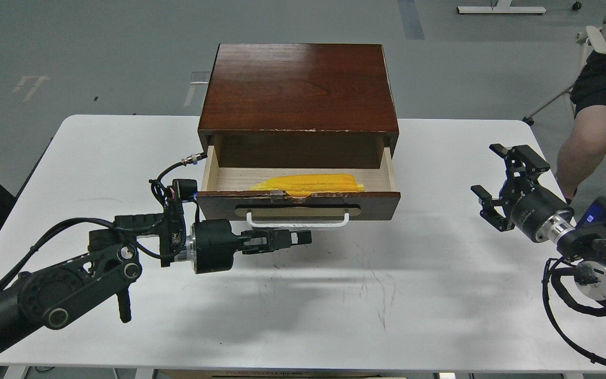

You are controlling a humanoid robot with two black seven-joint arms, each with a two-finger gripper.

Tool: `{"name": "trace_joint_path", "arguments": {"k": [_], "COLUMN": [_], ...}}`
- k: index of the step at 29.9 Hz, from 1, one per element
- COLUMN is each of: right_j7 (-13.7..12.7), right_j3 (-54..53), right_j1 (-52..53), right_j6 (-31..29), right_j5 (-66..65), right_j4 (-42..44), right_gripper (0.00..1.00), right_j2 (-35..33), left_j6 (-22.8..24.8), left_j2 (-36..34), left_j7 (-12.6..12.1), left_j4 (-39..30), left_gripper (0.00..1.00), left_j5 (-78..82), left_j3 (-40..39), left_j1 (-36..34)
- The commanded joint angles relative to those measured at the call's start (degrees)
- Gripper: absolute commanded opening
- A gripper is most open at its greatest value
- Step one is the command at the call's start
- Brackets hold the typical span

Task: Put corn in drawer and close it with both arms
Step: 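Push the drawer front away from the robot with the left gripper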

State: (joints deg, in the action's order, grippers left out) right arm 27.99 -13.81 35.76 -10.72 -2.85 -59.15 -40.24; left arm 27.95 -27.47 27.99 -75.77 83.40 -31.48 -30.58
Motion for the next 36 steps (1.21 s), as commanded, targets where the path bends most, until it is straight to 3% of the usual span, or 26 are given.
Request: {"name": "trace_joint_path", "arguments": {"k": [1, 36], "right_j7": [0.01, 0.01], "right_j3": [0.01, 0.10], "right_j1": [-0.08, -1.05], "right_j6": [0.00, 0.00], "right_j5": [-0.05, -0.31], "right_j4": [0.00, -0.09], "right_gripper": [1.00, 1.00], "right_j2": [-0.02, 0.07], "left_j6": [-0.08, 0.05], "left_j2": [0.05, -1.36], "left_j7": [0.01, 0.01], "left_j4": [0.09, 2.03], "left_gripper": [0.00, 0.00], "left_j5": [-0.26, -3.33], "left_j3": [-0.16, -0.95], "left_j1": [-0.09, -0.35]}}
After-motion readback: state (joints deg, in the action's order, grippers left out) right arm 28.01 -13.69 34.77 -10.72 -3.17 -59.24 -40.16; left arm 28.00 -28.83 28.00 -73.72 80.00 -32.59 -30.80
